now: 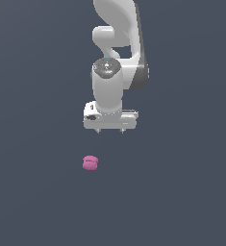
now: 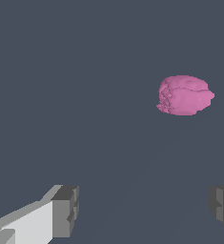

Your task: Pick up the object and move it to a goal position.

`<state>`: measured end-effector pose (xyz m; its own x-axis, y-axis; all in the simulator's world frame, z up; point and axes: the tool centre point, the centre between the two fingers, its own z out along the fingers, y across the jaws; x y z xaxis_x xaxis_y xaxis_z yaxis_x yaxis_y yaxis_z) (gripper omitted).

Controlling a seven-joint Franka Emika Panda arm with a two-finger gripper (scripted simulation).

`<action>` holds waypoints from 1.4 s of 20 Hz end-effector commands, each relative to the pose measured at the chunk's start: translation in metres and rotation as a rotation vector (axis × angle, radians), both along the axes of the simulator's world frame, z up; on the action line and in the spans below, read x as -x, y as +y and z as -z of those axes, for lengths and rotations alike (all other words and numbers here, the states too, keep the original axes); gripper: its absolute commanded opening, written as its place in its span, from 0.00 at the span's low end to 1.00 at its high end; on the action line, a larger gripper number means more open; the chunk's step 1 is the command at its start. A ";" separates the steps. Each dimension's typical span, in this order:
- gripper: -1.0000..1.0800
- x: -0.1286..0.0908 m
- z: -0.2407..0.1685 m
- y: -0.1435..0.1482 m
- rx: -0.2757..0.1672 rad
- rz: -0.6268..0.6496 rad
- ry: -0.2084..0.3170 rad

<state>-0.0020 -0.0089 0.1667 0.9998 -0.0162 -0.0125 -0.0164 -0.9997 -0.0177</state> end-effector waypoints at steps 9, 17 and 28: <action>0.96 -0.009 -0.017 0.011 0.021 -0.065 -0.041; 0.96 -0.010 -0.017 0.010 0.021 -0.063 -0.041; 0.96 -0.038 0.007 -0.018 0.017 -0.013 -0.032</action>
<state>0.0307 -0.0207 0.1647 0.9997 0.0074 0.0218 0.0074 -1.0000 -0.0001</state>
